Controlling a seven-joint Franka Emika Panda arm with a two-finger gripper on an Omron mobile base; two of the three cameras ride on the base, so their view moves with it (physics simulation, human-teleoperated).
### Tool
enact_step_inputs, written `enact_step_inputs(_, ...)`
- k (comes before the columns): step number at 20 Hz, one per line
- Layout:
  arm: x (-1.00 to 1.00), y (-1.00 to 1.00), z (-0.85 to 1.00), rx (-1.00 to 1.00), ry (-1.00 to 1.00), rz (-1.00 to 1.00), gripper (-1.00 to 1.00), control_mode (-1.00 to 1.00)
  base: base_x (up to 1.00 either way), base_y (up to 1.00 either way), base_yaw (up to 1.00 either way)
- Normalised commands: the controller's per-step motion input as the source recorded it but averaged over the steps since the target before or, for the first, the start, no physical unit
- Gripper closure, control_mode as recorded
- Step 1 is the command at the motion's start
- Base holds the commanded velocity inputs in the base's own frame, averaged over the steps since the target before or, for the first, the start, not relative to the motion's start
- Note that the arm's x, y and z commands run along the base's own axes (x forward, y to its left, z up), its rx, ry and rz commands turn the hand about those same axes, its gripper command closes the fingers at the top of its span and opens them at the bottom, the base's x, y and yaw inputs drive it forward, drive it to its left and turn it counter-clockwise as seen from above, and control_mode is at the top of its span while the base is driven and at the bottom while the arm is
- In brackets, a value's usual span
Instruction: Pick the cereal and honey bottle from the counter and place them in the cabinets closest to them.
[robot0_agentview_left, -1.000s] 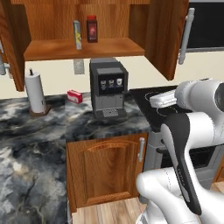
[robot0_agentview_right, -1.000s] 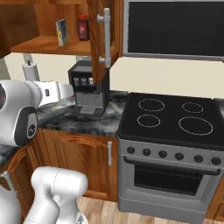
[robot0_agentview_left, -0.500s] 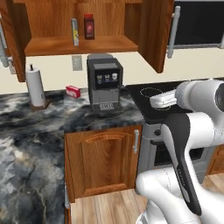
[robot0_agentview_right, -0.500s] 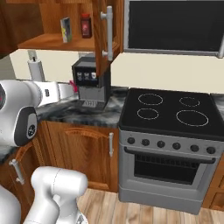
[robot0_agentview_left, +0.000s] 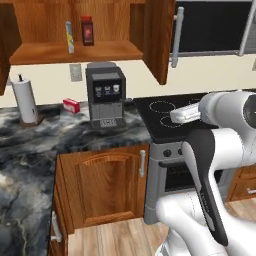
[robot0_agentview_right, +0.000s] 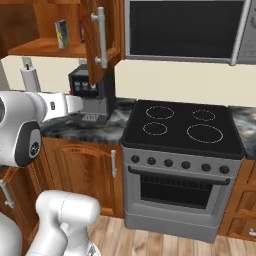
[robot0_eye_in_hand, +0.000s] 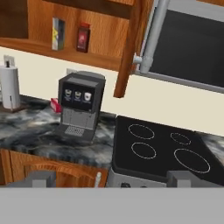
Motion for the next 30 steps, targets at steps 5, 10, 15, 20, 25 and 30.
enact_step_inputs(5,0.00,0.00,0.00,0.00,0.00,0.00,-1.00,1.00,0.00,-0.72,-0.01)
enact_step_inputs(10,0.00,0.00,0.00,0.00,0.00,0.00,-1.00,1.00,0.00,-0.72,-0.01)
enact_step_inputs(15,0.00,0.00,0.00,0.00,0.00,0.00,-1.00,1.00,0.00,-0.72,-0.01)
enact_step_inputs(20,0.00,0.00,0.00,0.00,0.00,0.00,-1.00,1.00,0.00,-0.72,-0.02)
enact_step_inputs(25,0.00,0.00,0.00,0.00,0.00,0.00,-1.00,1.00,0.00,-0.76,-0.03)
enact_step_inputs(30,0.00,0.00,0.00,0.00,0.00,0.00,-1.00,1.00,0.00,-0.75,-0.03)
